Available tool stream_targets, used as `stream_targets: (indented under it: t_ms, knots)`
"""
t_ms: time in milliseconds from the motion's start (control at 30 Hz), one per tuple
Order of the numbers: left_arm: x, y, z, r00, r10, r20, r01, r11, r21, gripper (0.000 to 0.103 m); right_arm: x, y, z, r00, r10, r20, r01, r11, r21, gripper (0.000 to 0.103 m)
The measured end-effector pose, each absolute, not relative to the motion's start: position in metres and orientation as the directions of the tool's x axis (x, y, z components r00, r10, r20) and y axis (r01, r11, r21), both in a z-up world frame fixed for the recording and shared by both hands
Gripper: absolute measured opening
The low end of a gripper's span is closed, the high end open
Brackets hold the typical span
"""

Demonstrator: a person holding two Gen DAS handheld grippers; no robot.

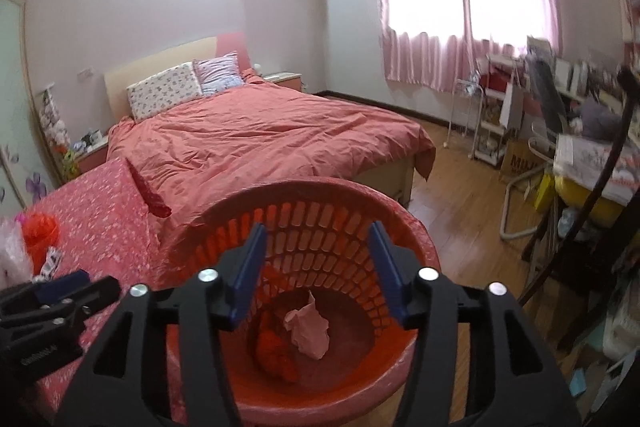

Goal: Collect trash
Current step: 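Open both tools to drop the tissue and orange bag into the basket, then move both open tools back to the trash pile on the bed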

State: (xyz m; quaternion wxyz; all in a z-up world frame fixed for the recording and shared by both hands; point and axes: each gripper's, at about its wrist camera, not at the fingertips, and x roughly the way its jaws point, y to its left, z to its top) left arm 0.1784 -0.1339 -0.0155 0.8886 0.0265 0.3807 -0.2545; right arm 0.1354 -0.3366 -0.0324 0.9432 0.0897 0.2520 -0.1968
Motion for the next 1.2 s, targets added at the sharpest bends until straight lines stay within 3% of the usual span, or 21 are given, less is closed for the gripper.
stream_targets:
  t_ms: [333, 833, 1200]
  knots:
    - [0.154, -0.032, 0.013, 0.746, -0.261, -0.612, 0.269, 0.96, -0.081, 0.061, 0.145, -0.245, -0.011, 0.849, -0.185, -0.494, 0.235, 0.971, 0.04, 0.062]
    - [0.125, 0.124, 0.021, 0.823, 0.024, -0.567, -0.08, 0.994, -0.073, 0.061, 0.19, -0.071, -0.006, 0.821, 0.165, -0.547, -0.131, 0.986, 0.099, 0.057]
    - [0.112, 0.171, 0.003, 0.799, 0.075, -0.597, -0.173, 0.979, -0.108, 0.061, 0.236, -0.011, -0.023, 0.763, 0.199, -0.614, -0.191, 0.978, 0.081, 0.056]
